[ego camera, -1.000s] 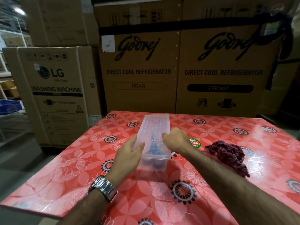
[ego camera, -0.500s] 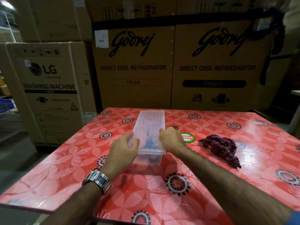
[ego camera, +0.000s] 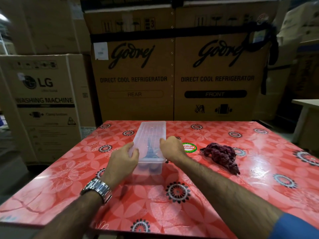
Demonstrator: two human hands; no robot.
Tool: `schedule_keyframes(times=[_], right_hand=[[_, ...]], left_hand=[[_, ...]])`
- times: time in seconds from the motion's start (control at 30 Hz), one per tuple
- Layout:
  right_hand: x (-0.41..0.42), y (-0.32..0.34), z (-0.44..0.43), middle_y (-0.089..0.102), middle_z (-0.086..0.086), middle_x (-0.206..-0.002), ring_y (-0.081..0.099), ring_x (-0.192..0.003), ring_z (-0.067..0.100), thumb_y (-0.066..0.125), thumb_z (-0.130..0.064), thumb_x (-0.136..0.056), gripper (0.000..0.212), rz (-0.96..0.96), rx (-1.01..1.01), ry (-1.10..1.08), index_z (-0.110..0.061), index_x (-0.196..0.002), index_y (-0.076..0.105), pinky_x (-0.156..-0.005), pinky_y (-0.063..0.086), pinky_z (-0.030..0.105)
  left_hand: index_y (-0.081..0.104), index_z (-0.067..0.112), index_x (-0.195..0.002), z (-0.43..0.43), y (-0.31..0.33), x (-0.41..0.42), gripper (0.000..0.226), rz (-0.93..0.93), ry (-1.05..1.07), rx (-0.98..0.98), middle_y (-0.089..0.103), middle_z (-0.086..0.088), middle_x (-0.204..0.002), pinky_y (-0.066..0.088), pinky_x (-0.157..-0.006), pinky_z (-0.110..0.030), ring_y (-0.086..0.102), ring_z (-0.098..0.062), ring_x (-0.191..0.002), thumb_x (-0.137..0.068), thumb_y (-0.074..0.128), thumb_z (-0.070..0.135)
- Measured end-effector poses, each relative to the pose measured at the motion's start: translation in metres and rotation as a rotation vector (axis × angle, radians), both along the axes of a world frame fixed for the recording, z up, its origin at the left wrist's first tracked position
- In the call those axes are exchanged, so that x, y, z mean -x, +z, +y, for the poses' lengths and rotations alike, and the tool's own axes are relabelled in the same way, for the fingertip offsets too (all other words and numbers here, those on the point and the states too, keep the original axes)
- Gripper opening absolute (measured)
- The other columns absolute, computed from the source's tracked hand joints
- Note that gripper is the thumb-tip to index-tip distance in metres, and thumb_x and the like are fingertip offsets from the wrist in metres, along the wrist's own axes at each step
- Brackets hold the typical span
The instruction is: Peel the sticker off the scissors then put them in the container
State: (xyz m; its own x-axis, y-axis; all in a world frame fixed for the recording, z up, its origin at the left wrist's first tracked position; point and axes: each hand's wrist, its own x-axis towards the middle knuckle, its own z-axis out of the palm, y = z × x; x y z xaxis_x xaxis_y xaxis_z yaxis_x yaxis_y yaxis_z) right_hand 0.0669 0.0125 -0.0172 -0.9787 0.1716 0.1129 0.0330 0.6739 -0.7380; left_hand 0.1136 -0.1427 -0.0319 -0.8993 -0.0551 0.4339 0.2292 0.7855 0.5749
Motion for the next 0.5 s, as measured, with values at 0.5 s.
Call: schedule_keyframes(times=[0.5], right_hand=[[0.045, -0.009, 0.041, 0.067, 0.019, -0.063, 0.052, -0.04, 0.019, 0.039, -0.042, -0.1, 0.058, 0.041, 0.122, 0.207, -0.007, -0.057, 0.055, -0.037, 0.031, 0.02]], left_hand=[[0.022, 0.009, -0.15, -0.001, 0.03, 0.061, 0.083, 0.176, 0.044, 0.538, 0.063, -0.017, -0.126, 0.048, -0.093, -0.048, 0.062, -0.033, -0.109, -0.087, 0.043, 0.058]])
